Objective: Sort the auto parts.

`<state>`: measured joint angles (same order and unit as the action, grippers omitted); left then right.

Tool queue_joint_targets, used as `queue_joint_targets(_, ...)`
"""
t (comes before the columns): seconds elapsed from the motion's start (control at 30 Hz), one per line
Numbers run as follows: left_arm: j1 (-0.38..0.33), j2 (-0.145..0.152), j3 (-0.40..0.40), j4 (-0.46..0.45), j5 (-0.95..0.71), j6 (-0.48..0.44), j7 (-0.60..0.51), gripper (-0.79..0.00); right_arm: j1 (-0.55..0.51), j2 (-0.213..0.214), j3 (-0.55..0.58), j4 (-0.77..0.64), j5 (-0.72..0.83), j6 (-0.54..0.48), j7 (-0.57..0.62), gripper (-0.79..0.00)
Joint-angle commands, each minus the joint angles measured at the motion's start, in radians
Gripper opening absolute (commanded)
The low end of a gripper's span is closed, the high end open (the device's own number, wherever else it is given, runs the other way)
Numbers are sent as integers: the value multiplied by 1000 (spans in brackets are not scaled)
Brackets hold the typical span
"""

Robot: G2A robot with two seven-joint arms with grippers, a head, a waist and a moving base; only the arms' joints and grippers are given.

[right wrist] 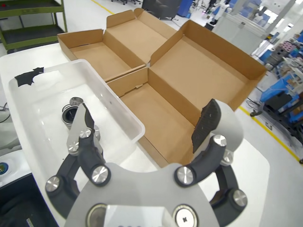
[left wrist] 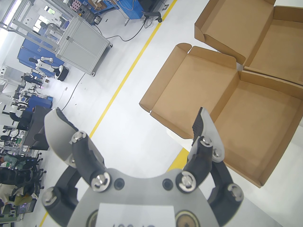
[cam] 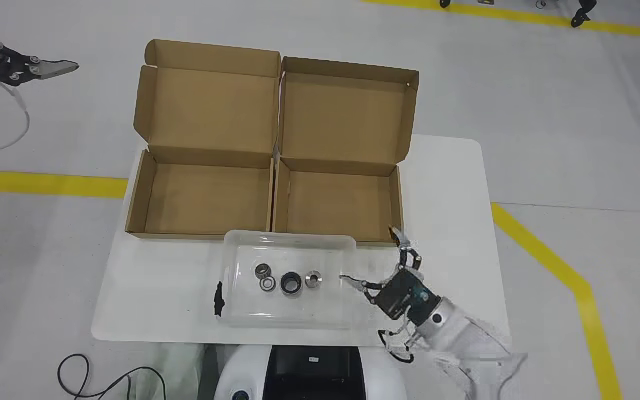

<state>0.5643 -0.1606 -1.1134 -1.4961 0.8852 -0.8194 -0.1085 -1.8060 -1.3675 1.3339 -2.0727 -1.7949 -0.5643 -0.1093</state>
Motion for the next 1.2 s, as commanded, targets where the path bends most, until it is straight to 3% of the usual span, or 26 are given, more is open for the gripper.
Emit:
queue_joint_targets(0.0,0,0,0,0,0,0,0,0,73,-3,-44,39,10,-21,40,0)
queue_joint_targets(0.3,0,0,0,0,0,0,0,0,299,-20,-183,219,164,-99,194,0)
queue_joint_targets(0.9,0,0,0,0,0,0,0,0,299,-17,-187,222,160,-103,212,0)
queue_joint_targets(1.17,0,0,0,0,0,0,0,0,432,-19,-278,278,205,-255,323,0)
